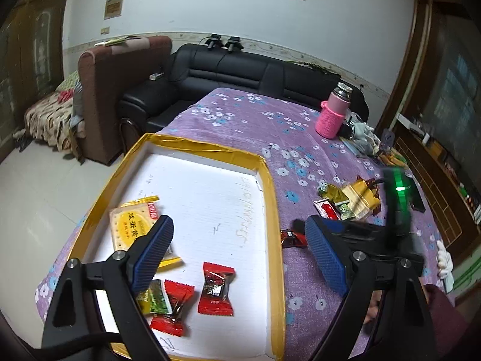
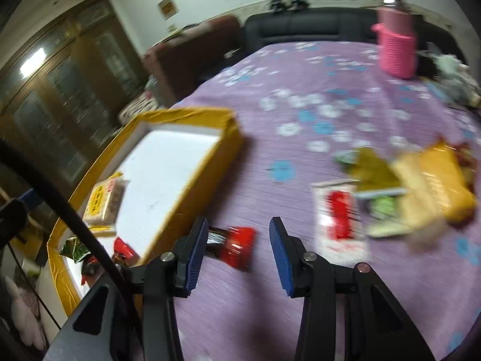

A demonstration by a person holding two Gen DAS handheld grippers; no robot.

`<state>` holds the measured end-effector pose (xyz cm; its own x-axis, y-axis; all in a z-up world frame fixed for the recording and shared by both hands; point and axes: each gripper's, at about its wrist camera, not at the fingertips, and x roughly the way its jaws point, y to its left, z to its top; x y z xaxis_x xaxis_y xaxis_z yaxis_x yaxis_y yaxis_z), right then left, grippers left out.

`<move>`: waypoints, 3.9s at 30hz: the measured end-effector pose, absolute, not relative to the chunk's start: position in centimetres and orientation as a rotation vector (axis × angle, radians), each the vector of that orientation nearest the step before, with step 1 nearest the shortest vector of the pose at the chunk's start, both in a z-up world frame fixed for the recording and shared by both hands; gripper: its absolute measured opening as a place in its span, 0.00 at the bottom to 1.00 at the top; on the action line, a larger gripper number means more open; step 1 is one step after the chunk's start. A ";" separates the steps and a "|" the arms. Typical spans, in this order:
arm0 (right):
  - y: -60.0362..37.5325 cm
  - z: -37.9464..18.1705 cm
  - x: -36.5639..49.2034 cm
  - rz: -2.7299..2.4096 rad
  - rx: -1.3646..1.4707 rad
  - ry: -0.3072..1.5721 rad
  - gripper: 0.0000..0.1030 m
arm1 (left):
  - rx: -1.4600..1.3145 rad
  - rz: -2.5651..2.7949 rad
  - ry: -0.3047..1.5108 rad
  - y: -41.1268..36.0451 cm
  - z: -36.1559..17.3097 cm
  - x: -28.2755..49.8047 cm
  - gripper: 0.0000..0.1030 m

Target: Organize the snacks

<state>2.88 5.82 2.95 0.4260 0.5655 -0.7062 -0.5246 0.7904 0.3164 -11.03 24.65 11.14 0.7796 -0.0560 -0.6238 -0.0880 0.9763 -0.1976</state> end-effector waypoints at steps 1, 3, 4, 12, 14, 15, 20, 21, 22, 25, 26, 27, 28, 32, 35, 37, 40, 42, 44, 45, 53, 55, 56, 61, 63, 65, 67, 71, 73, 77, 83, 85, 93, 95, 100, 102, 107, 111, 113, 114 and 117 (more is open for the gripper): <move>6.6 2.5 3.2 0.698 0.050 0.920 0.40 | -0.225 0.017 0.681 24.8 11.1 -11.0 0.87; 7.6 1.7 3.1 0.731 0.030 0.947 0.23 | -0.224 0.018 0.686 24.9 10.9 -11.1 0.87; 7.8 1.6 2.9 0.740 0.011 0.951 0.22 | -0.224 0.016 0.686 24.9 10.9 -11.1 0.87; 3.0 2.5 -0.7 0.727 -0.096 1.020 0.08 | -0.232 -0.054 0.682 23.9 10.6 -11.0 0.87; 0.7 3.3 0.3 0.662 -0.020 0.974 0.17 | -0.226 -0.075 0.687 23.3 10.4 -10.8 0.87; -0.2 3.7 0.9 0.616 0.005 0.943 0.28 | -0.218 -0.087 0.694 22.8 10.2 -10.6 0.87; 0.3 3.4 4.6 0.508 0.012 0.902 0.40 | -0.158 -0.114 0.702 21.5 9.9 -11.0 0.87; 1.0 2.6 5.7 0.484 -0.015 0.917 0.40 | -0.151 -0.112 0.699 21.5 10.0 -11.3 0.87; 1.5 2.2 6.2 0.470 -0.030 0.922 0.40 | -0.151 -0.108 0.697 21.7 10.1 -11.4 0.87; 2.2 1.1 6.2 0.430 -0.074 0.903 0.30 | -0.155 -0.109 0.695 22.4 10.3 -11.5 0.87; 2.2 1.1 5.8 0.407 -0.095 0.901 0.28 | -0.147 -0.121 0.701 22.3 10.3 -11.4 0.87; 1.9 1.2 5.5 0.411 -0.095 0.904 0.27 | -0.138 -0.129 0.707 22.1 10.3 -11.2 0.87; 1.7 1.2 5.3 0.421 -0.087 0.912 0.25 | -0.119 -0.150 0.715 21.6 10.2 -11.0 0.87; -0.6 1.2 3.3 0.439 -0.087 0.967 0.26 | -0.069 -0.231 0.734 19.5 10.0 -10.5 0.87; -1.7 1.4 1.3 0.409 -0.165 1.012 0.38 | -0.119 -0.240 0.730 19.6 10.2 -10.2 0.87; -1.9 2.2 0.2 0.413 -0.196 0.975 0.38 | -0.167 -0.241 0.731 20.2 10.2 -10.1 0.87; 0.2 3.6 -2.2 0.610 -0.254 0.873 0.38 | -0.246 -0.227 0.734 21.7 10.2 -10.2 0.87; 2.9 3.7 -3.0 0.773 -0.283 0.834 0.38 | -0.278 -0.199 0.732 22.9 10.2 -10.7 0.87; 5.1 3.2 -2.8 0.821 -0.342 0.805 0.38 | -0.293 -0.179 0.731 23.7 10.3 -11.2 0.87; 6.6 2.6 -2.4 0.844 -0.392 0.793 0.38 | -0.303 -0.169 0.732 24.3 10.4 -11.6 0.87; 8.2 1.0 -0.1 0.885 -0.325 0.895 0.22 | -0.315 -0.172 0.728 25.4 10.5 -12.0 0.87; 6.4 1.1 -0.4 0.810 -0.287 0.921 0.22 | -0.303 -0.202 0.738 24.3 10.3 -11.6 0.87; 5.6 1.1 -0.6 0.783 -0.273 0.932 0.22 | -0.295 -0.218 0.746 23.7 10.1 -11.4 0.87; -0.6 1.8 -2.5 0.701 -0.135 0.968 0.29 | -0.231 -0.295 0.810 18.8 8.5 -10.1 0.87; -3.5 2.9 -2.6 0.704 -0.020 0.934 0.42 | -0.208 -0.317 0.833 17.0 7.9 -9.9 0.87; -5.8 3.8 -2.1 0.597 -0.009 0.871 0.44 | -0.174 -0.324 0.857 15.0 7.3 -9.7 0.87; -6.3 3.4 -1.0 0.526 -0.042 0.873 0.44 | -0.135 -0.316 0.887 13.2 6.4 -9.4 0.83; -4.8 1.2 0.7 0.481 -0.090 0.926 0.45 | -0.104 -0.290 0.939 10.9 4.6 -8.3 0.82; -4.6 1.3 -0.2 0.471 -0.135 0.887 0.39 | -0.088 -0.271 0.954 10.1 3.9 -7.8 0.80; -5.1 1.5 -1.1 0.444 -0.173 0.902 0.21 | -0.094 -0.256 0.975 9.4 2.9 -6.4 0.80; -9.0 2.5 -1.8 0.408 -0.063 0.893 0.18 | 0.063 -0.197 0.975 6.6 0.9 -5.1 0.59; -9.5 3.0 -2.7 0.400 -0.058 0.880 0.18 | 0.110 -0.223 0.932 5.9 0.9 -5.5 0.35; -9.4 5.0 -5.0 0.425 -0.039 0.815 0.18 | -0.016 -0.245 0.921 8.7 2.2 -6.7 0.29; -8.9 5.5 -5.3 0.443 -0.036 0.804 0.18 | -0.047 -0.235 0.896 9.7 3.1 -7.3 0.29; -6.0 7.1 -6.1 0.527 -0.030 0.785 0.18 | -0.194 -0.203 0.823 15.2 6.3 -8.7 0.29; -3.9 7.8 -6.2 0.571 -0.036 0.783 0.17 | -0.236 -0.163 0.790 18.1 7.5 -9.2 0.29; 2.2 9.1 -6.1 0.697 -0.047 0.784 0.17 | -0.300 -0.055 0.763 24.5 8.4 -9.3 0.29; 7.2 8.8 -5.1 0.772 -0.046 0.819 0.17 | -0.346 0.018 0.793 28.8 7.4 -8.2 0.29; 9.6 8.0 -4.4 0.798 -0.043 0.852 0.17 | -0.365 0.032 0.807 30.1 6.8 -7.7 0.29; 10.6 7.6 -4.2 0.804 -0.041 0.866 0.17 | -0.377 0.036 0.817 30.7 6.4 -7.2 0.29; 13.4 6.1 -3.1 0.803 -0.059 0.901 0.17 | -0.381 0.045 0.835 31.9 5.8 -6.5 0.29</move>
